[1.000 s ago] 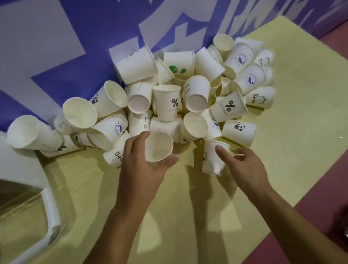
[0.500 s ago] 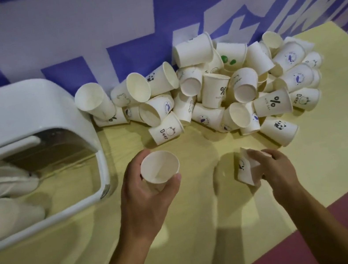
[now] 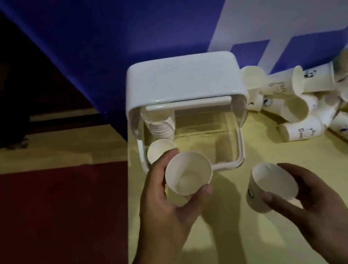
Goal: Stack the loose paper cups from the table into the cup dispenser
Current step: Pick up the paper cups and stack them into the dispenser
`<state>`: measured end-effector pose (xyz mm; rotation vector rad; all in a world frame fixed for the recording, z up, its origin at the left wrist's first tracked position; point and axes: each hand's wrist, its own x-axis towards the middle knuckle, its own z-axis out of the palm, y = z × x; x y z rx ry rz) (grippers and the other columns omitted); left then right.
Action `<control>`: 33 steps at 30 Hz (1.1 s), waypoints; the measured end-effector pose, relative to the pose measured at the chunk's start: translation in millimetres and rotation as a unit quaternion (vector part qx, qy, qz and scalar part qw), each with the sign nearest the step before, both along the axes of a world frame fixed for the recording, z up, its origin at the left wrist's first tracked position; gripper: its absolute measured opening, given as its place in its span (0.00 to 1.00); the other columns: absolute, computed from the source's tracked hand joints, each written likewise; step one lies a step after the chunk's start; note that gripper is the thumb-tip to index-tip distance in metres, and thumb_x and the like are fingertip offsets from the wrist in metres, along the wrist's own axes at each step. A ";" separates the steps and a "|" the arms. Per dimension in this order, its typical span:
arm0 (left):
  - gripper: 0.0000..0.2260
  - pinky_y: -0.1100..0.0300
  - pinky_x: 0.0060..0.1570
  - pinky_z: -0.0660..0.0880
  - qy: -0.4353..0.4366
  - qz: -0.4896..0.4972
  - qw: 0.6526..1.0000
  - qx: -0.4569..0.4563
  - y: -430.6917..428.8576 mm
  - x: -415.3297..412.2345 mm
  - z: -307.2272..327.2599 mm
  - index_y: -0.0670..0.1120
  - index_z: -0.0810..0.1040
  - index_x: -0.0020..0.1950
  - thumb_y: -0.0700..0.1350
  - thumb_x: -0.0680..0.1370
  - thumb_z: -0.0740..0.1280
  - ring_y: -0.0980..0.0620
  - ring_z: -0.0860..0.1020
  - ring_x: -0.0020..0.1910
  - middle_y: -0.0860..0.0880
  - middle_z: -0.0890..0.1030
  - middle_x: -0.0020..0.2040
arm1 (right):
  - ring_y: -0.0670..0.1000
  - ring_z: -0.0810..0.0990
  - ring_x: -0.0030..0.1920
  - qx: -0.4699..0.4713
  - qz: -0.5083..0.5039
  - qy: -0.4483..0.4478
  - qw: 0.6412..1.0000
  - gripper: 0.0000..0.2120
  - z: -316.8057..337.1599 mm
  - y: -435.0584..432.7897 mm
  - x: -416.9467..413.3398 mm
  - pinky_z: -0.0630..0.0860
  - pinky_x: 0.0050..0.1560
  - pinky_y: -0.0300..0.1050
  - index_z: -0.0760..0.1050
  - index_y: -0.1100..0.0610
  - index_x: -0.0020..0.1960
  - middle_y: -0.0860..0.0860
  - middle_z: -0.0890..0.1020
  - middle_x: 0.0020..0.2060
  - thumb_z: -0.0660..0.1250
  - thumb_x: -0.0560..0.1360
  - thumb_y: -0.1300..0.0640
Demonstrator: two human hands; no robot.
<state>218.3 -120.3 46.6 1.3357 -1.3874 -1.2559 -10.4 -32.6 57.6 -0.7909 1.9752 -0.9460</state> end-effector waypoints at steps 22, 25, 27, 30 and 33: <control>0.33 0.70 0.59 0.72 -0.153 -0.032 0.984 -0.080 -88.8 34.8 -45.0 0.51 0.75 0.70 0.53 0.68 0.83 0.57 0.76 0.64 0.55 0.78 0.65 | 0.45 0.83 0.61 -0.041 0.059 -0.003 0.997 0.36 -15.0 -37.8 66.9 0.77 0.60 0.49 0.78 0.46 0.65 0.41 0.84 0.60 0.80 0.61 0.34; 0.34 0.78 0.57 0.66 -0.178 -0.046 0.981 -0.064 -91.6 36.3 -58.9 0.50 0.75 0.71 0.53 0.68 0.83 0.57 0.75 0.64 0.54 0.77 0.67 | 0.45 0.83 0.60 -0.045 0.052 -0.004 0.998 0.37 -16.8 -39.7 67.8 0.78 0.59 0.47 0.78 0.45 0.64 0.41 0.85 0.59 0.78 0.58 0.33; 0.33 0.79 0.59 0.63 -0.201 -0.060 0.976 -0.059 -93.1 36.9 -67.6 0.49 0.76 0.70 0.54 0.68 0.82 0.56 0.72 0.66 0.54 0.75 0.68 | 0.44 0.83 0.60 -0.049 0.049 -0.010 0.998 0.37 -17.8 -41.0 68.1 0.78 0.59 0.46 0.79 0.44 0.63 0.41 0.85 0.58 0.79 0.57 0.33; 0.34 0.67 0.64 0.61 -0.245 -0.068 0.966 -0.049 -94.1 37.1 -74.7 0.52 0.76 0.70 0.56 0.66 0.82 0.55 0.67 0.70 0.56 0.71 0.68 | 0.44 0.83 0.60 -0.055 0.041 -0.015 0.998 0.37 -15.9 -44.8 71.4 0.79 0.58 0.44 0.79 0.42 0.62 0.40 0.85 0.58 0.79 0.57 0.30; 0.36 0.62 0.64 0.59 -0.267 -0.069 0.960 -0.044 -95.6 37.8 -77.2 0.53 0.75 0.70 0.59 0.65 0.82 0.55 0.66 0.70 0.56 0.73 0.67 | 0.42 0.83 0.57 -0.066 0.038 -0.022 0.997 0.28 -13.0 -49.6 74.5 0.80 0.57 0.46 0.79 0.41 0.60 0.38 0.85 0.55 0.83 0.63 0.39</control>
